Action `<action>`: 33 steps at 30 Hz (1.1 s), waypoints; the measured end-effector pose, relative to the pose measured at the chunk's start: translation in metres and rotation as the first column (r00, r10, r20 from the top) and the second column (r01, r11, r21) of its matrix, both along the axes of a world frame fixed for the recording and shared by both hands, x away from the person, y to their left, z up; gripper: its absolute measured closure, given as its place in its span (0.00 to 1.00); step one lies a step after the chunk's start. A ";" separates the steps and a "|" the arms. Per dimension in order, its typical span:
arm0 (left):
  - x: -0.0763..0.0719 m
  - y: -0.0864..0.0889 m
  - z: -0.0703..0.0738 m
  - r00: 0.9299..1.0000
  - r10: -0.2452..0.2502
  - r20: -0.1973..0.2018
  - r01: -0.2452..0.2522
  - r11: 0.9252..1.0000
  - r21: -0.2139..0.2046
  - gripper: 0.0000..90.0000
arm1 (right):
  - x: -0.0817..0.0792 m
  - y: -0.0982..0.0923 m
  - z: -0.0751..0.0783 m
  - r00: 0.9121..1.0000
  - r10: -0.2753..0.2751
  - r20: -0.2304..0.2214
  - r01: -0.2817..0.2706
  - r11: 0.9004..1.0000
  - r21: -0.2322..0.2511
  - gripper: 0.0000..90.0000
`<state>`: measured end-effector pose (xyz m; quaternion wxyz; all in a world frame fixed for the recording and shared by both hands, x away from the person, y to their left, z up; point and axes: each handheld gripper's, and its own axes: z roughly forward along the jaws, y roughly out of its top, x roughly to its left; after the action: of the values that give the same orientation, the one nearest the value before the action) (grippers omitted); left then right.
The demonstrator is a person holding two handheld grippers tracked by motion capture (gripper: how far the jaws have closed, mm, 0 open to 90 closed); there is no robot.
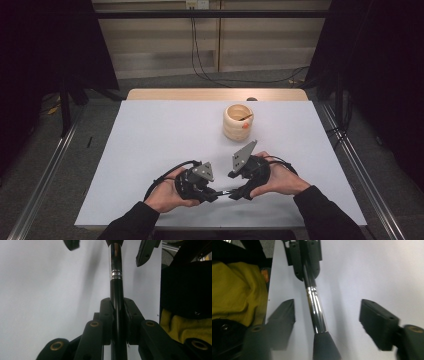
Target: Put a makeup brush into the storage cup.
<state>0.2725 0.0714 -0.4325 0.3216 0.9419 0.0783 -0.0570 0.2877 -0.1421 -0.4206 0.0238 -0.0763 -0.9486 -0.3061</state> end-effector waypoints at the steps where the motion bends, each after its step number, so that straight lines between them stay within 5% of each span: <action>1: 0.000 0.000 0.000 1.000 0.001 0.006 -0.001 1.000 -0.003 0.88 | 0.000 0.000 0.000 1.000 -0.016 -0.004 0.016 1.000 0.011 0.25; 7: -0.001 0.004 0.001 1.000 0.028 0.000 -0.028 0.999 -0.025 0.88 | 0.004 -0.008 0.003 0.998 -0.063 -0.009 0.064 0.996 0.062 0.08; 8: -0.001 0.005 0.005 0.999 0.035 0.030 -0.035 0.999 0.017 0.88 | 0.004 -0.010 0.004 0.998 -0.068 -0.008 0.069 0.995 0.075 0.07; 10: -0.001 0.006 0.002 0.999 0.037 -0.001 -0.037 0.998 -0.045 0.88 | 0.004 -0.013 0.006 0.997 -0.076 -0.019 0.077 0.992 0.098 0.06; 12: -0.001 0.008 0.002 0.999 0.042 -0.014 -0.043 0.997 -0.057 0.88 | 0.006 -0.017 0.007 0.997 -0.075 -0.033 0.078 0.988 0.132 0.06; 14: -0.001 0.010 0.003 0.999 0.046 -0.004 -0.046 0.999 -0.027 0.88 | 0.006 -0.018 0.008 0.995 -0.088 -0.043 0.094 0.984 0.152 0.08; 24: -0.006 0.017 0.004 0.996 0.089 -0.010 -0.089 0.993 -0.081 0.88 | 0.003 -0.028 0.009 0.991 -0.104 -0.085 0.120 0.968 0.221 0.05; 33: -0.006 0.024 0.007 0.990 0.143 -0.005 -0.142 0.979 -0.149 0.88 | -0.001 -0.037 0.007 0.987 -0.158 -0.031 0.160 0.942 0.294 0.06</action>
<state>0.2664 0.0956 -0.4258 0.3946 0.9074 0.1402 -0.0369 0.2863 -0.1793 -0.4137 0.0135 -0.1494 -0.8827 -0.4453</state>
